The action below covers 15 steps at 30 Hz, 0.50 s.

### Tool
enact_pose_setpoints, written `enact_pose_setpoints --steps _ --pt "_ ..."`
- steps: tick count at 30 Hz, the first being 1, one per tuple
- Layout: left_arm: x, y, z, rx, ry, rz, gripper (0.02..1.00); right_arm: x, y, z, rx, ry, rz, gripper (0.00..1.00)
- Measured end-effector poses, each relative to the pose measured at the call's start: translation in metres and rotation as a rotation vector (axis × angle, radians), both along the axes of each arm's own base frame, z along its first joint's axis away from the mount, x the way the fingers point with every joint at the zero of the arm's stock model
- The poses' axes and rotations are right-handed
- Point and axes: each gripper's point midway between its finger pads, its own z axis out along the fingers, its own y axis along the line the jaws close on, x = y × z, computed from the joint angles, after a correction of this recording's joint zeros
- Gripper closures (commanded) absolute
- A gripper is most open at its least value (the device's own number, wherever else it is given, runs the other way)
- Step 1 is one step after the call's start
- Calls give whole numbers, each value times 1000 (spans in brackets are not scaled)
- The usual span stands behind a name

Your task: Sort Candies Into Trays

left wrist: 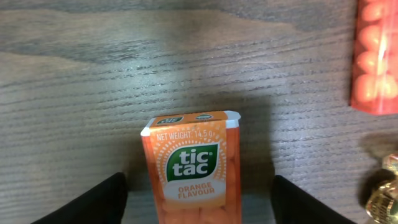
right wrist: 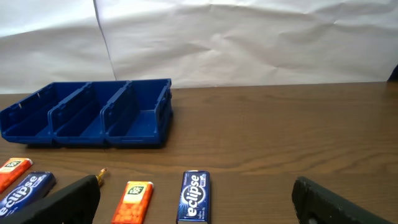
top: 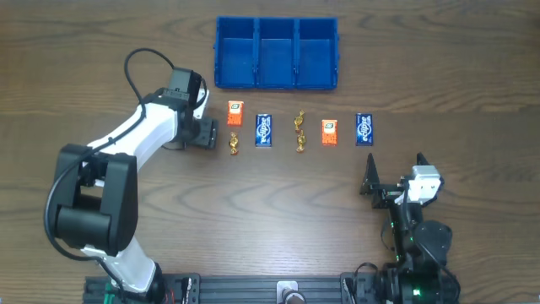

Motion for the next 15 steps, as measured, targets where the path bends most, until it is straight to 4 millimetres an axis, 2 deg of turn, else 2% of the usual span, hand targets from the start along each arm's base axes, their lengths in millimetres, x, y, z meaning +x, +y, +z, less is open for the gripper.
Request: enact_pose_setpoints --steps 9,15 --pt "0 1 0 2 0 6 636 0 0 0 0 0 0 3" --pt "1 0 0 -2 0 24 722 0 0 0 0 0 0 3"
